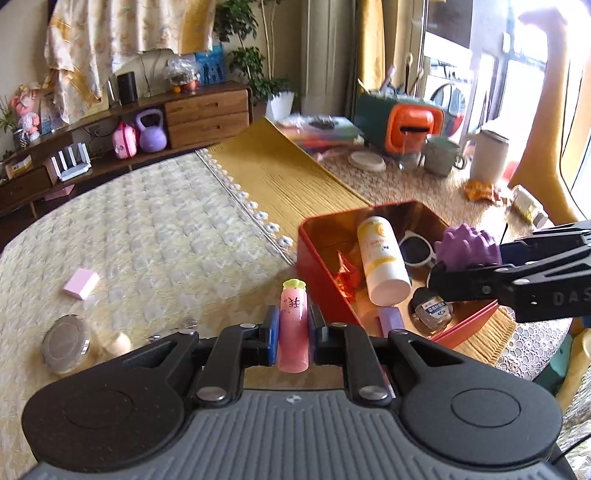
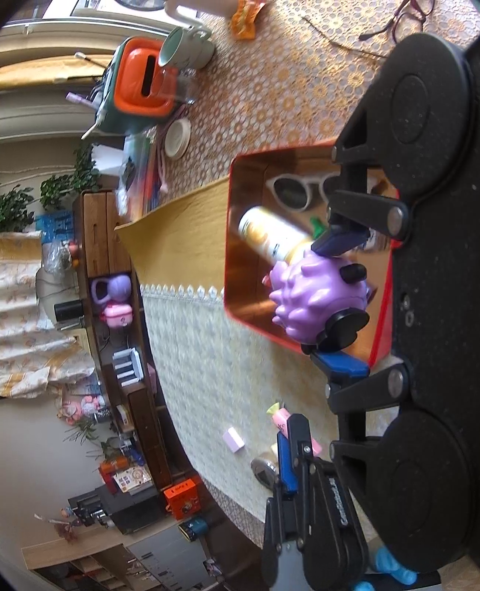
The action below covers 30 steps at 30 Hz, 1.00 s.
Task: Organize rigid objects
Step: 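Carry the pink tube with the left tool while the right tool carries the spiky toy to the tin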
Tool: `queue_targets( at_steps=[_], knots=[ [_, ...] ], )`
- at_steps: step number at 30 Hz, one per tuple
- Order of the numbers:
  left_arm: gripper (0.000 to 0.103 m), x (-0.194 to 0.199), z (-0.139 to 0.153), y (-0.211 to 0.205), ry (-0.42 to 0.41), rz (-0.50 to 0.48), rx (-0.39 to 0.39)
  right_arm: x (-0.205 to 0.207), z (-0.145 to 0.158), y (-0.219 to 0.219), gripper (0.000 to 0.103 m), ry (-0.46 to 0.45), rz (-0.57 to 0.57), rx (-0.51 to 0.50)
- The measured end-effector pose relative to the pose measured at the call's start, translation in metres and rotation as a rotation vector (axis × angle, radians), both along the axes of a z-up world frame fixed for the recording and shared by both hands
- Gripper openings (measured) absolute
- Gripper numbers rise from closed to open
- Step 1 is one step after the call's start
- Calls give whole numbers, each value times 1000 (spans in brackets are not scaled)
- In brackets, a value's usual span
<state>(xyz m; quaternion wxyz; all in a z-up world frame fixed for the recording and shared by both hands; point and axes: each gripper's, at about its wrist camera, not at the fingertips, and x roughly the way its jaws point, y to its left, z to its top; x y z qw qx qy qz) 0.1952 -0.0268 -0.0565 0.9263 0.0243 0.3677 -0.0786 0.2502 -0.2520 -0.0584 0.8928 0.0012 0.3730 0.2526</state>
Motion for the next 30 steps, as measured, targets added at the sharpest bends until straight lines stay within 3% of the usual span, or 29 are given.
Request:
queue_targets(
  at_steps=[16,30],
  knots=[
    [16,67,-14,-70,15,-82,108,14,-26,-37,54,37,-27,-9],
    [16,119,-36,-85,80,-59,120,33,-41,-31,54,27,1,-67]
  ],
)
